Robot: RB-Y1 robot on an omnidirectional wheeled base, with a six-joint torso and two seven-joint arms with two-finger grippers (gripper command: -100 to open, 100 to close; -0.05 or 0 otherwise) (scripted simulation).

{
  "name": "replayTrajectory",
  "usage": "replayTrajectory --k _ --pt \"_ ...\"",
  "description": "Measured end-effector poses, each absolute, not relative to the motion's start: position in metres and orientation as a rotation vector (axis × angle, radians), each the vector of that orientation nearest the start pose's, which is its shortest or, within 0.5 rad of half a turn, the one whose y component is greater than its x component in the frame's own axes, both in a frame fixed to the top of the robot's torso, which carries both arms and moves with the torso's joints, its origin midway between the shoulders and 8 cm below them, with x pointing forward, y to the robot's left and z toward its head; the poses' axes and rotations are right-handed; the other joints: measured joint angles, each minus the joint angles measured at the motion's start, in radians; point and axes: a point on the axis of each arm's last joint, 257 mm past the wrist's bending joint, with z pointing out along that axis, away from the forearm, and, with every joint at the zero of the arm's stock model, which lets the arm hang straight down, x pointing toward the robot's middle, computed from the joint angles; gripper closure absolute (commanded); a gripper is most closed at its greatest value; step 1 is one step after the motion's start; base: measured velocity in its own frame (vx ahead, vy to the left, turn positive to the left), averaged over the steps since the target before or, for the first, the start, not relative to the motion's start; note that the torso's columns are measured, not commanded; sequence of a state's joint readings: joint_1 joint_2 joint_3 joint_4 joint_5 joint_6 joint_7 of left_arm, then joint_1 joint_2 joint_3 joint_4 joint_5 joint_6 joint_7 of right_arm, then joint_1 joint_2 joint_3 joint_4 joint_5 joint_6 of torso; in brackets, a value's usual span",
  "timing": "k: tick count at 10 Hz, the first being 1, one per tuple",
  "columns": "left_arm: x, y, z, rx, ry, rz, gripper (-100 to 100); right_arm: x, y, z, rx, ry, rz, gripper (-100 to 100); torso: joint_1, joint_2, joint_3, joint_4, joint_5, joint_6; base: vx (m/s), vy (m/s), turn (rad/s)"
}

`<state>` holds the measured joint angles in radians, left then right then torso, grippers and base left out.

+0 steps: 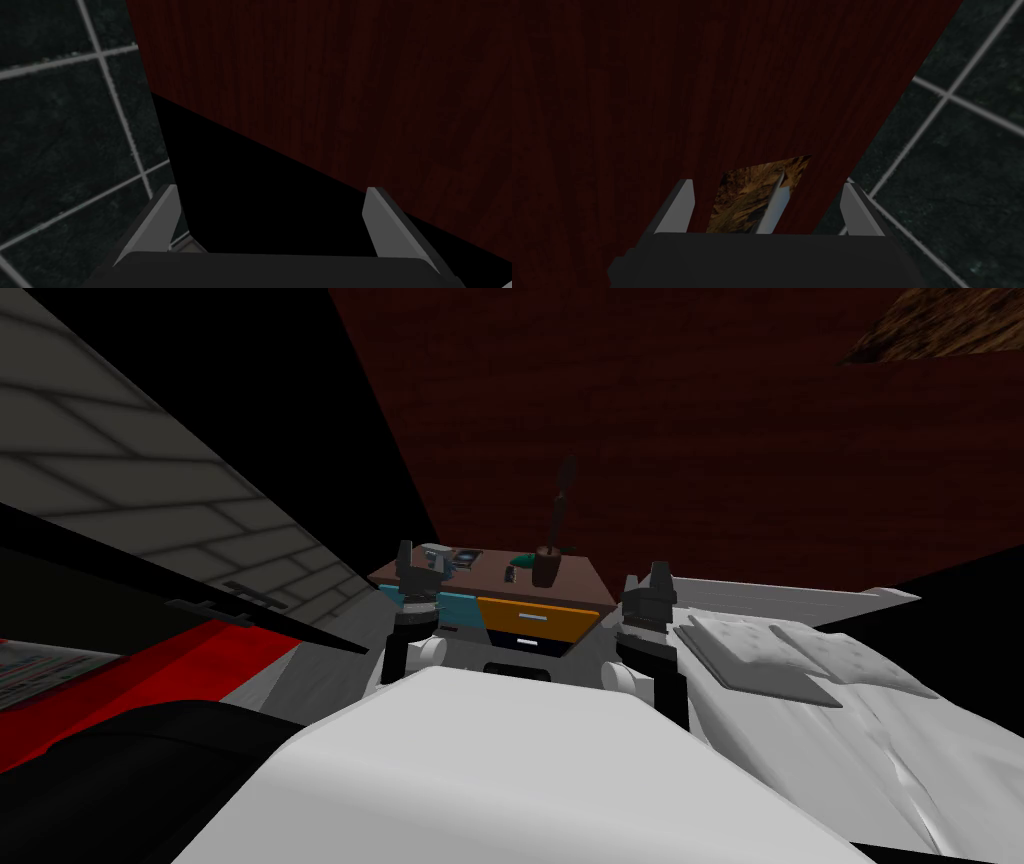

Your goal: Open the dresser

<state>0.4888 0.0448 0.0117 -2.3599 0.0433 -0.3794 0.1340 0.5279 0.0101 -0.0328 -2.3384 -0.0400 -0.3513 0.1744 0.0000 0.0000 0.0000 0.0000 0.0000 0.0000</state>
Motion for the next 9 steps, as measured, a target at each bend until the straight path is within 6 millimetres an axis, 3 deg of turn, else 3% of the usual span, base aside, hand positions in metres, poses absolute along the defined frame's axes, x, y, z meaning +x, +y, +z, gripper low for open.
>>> replayTrajectory --k 2,9 --pt "0.3477 0.2808 0.0411 -0.728 0.608 -1.443 0 0.3509 -0.3008 0.0131 0.706 0.707 1.1 0 0.0 0.104 -0.209 0.105 0.0 0.0 0.0 0.0 0.0" --pt "0.3477 0.2807 0.0412 -0.728 0.607 -1.443 0 0.3508 -0.3008 0.0132 0.705 0.707 1.1 0 0.0 0.618 -1.234 0.617 0.0 0.0 0.0 0.0 0.0"
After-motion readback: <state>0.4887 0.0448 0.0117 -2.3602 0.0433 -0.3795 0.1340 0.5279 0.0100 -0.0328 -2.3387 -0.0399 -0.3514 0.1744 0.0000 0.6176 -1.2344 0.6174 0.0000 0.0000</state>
